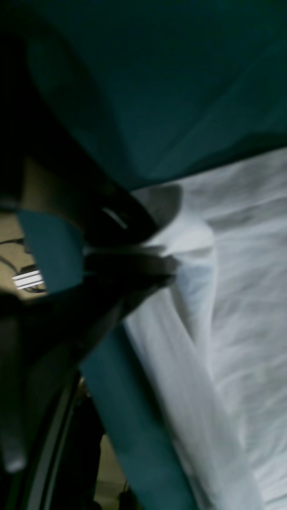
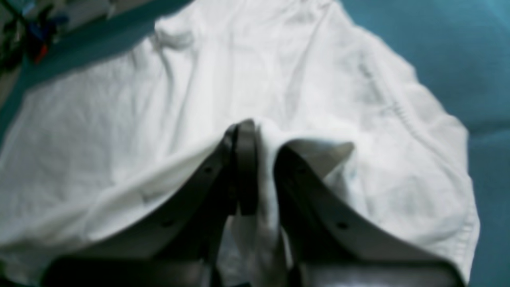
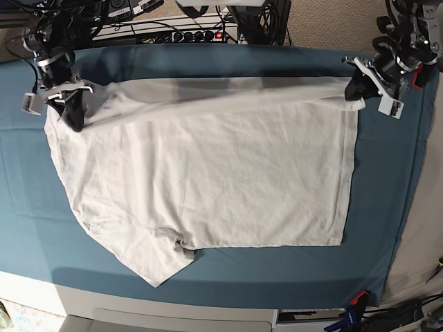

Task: Fold the T-shirt properly
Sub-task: 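Lower the held shoulder edges back onto the shirt with both grippers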

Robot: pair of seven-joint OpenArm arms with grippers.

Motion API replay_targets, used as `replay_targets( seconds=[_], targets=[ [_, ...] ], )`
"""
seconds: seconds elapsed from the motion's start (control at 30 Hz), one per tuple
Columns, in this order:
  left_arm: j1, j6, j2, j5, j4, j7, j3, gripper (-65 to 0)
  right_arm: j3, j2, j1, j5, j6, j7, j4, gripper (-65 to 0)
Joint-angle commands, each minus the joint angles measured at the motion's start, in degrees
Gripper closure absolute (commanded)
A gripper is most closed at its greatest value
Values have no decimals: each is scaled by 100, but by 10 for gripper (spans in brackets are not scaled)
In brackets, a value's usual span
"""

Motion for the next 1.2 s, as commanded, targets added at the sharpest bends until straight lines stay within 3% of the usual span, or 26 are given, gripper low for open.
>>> replay_targets(
  seconds=[0.0,0.2,0.37,0.47,0.73,0.83,1.17],
  targets=[
    [-57,37,-94,-15,72,-120,-52,0,-125,157,17,-22,2,273,94,0],
    [-107,37,-105,59,72,-120,61,0,-857,505,83,-863,-487,605,94,0],
    [-122,68,-109,455,70,-282,564,0,-881,564,205,-1093,-632,739,94,0],
    [-175,289,-109,769,70,-367,907,0,-881,577,273,-1272,-780,811,94,0],
    [-350,374,-114,1036,68,-426,1161,0,-883,901,271,-1272,-778,940,94,0],
    [-363,518,-114,1060,68,-428,1156,0,-883,909,271,-1272,-778,938,94,0],
    [-496,514,-109,1051,70,-481,1156,0,-890,907,271,-1272,-778,898,94,0]
  ],
)
